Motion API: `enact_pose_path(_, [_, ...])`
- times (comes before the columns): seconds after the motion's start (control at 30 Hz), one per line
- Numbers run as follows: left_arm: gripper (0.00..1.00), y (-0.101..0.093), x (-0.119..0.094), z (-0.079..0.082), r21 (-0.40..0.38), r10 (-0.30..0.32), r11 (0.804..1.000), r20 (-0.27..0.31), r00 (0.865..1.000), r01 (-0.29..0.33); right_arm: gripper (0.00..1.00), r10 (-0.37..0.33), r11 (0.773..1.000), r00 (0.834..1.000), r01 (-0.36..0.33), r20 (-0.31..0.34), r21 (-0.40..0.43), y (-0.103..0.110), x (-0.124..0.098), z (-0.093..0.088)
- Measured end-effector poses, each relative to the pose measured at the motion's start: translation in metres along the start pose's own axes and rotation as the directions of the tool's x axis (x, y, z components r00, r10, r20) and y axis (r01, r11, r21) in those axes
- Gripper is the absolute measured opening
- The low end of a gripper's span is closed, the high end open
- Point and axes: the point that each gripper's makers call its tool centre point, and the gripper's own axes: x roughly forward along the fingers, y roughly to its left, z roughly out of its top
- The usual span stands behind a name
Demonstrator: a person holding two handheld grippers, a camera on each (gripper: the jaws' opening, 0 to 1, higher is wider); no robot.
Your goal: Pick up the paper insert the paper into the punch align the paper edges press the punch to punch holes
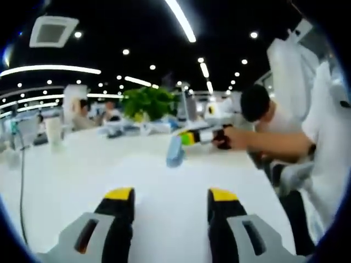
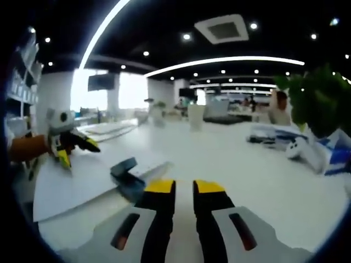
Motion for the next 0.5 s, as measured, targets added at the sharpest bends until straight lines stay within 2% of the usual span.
enact_pose_path(0.17, [0.53,0.002,0.002,-0.003,-0.01,0.009,1.0,-0.017,1.0,-0.009,0.2,0.032,0.999,0.999,-0.032,-0.017,-0.037,0.006,0.004,-0.004])
enact_pose_path(0.3, [0.53,0.002,0.004,-0.011,0.0,0.011,1.0,-0.058,0.998,-0.011,0.25,0.103,0.995,0.994,-0.103,0.019,-0.007,0.011,0.003,0.001])
enact_pose_path(0.33, [0.53,0.002,0.005,-0.013,0.003,0.013,1.0,-0.068,0.998,-0.013,0.26,0.147,0.989,0.989,-0.147,0.031,-0.012,0.015,0.001,0.004])
enact_pose_path(0.43, [0.53,0.004,0.006,-0.018,0.006,0.022,1.0,-0.098,0.995,-0.022,0.28,0.254,0.965,0.967,-0.253,-0.003,-0.062,0.029,-0.005,0.0])
enact_pose_path(0.5, [0.53,0.004,0.005,-0.017,-0.005,0.023,1.0,-0.096,0.995,-0.023,0.28,0.344,0.934,0.938,-0.346,-0.042,-0.088,0.042,-0.009,-0.005])
